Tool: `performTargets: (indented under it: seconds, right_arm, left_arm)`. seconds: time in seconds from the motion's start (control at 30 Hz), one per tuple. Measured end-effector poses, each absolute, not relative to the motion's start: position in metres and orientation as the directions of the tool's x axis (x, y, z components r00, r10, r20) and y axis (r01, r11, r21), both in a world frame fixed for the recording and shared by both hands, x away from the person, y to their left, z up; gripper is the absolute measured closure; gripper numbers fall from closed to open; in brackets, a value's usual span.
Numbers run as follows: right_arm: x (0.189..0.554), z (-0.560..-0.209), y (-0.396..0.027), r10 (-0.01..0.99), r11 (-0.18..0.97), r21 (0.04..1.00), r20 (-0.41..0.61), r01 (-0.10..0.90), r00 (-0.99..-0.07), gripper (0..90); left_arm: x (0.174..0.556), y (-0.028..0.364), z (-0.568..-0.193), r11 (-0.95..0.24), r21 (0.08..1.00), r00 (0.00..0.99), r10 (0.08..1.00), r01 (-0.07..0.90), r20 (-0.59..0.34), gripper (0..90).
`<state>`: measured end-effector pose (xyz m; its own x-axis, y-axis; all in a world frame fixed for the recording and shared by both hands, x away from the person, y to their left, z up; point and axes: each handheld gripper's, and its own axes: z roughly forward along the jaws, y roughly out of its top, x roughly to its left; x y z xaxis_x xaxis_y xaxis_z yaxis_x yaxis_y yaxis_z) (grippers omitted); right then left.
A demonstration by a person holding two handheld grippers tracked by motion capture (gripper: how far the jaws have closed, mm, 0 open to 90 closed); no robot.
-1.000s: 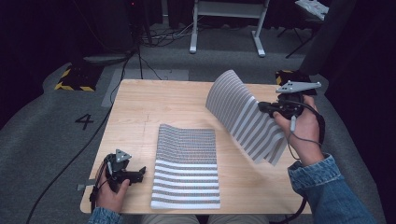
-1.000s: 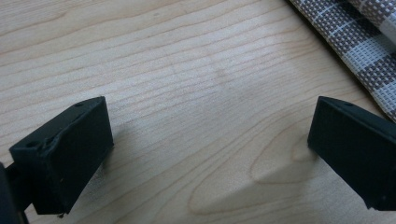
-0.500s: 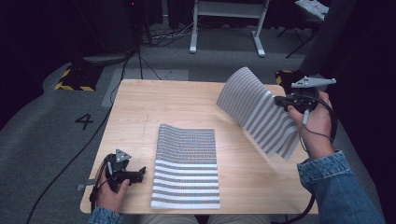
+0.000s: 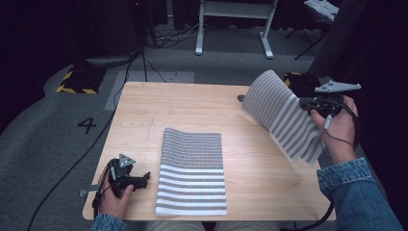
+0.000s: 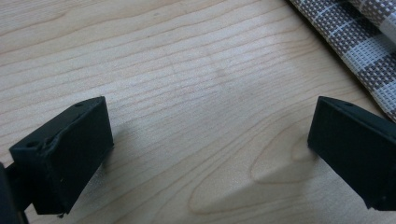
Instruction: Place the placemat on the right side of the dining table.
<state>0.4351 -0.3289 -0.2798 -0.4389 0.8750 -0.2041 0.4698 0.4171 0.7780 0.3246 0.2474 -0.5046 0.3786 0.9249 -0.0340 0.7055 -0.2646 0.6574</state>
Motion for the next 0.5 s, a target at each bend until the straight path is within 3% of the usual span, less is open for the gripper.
performTargets:
  seconds: [0.2, 0.5]
  right_arm:
    - [0.432, -0.290, -0.334, 0.877, 0.407, 0.774, -0.183, 0.485, -0.445, 88.6]
    - [0.418, -0.305, -0.320, 0.841, 0.416, 0.783, -0.138, 0.462, -0.524, 88.3]
  left_arm:
    - [0.325, 0.247, -0.504, -0.265, 0.657, 0.379, 0.925, 0.706, -0.034, 0.2]
    - [0.325, 0.247, -0.504, -0.264, 0.657, 0.378, 0.925, 0.706, -0.034, 0.2]
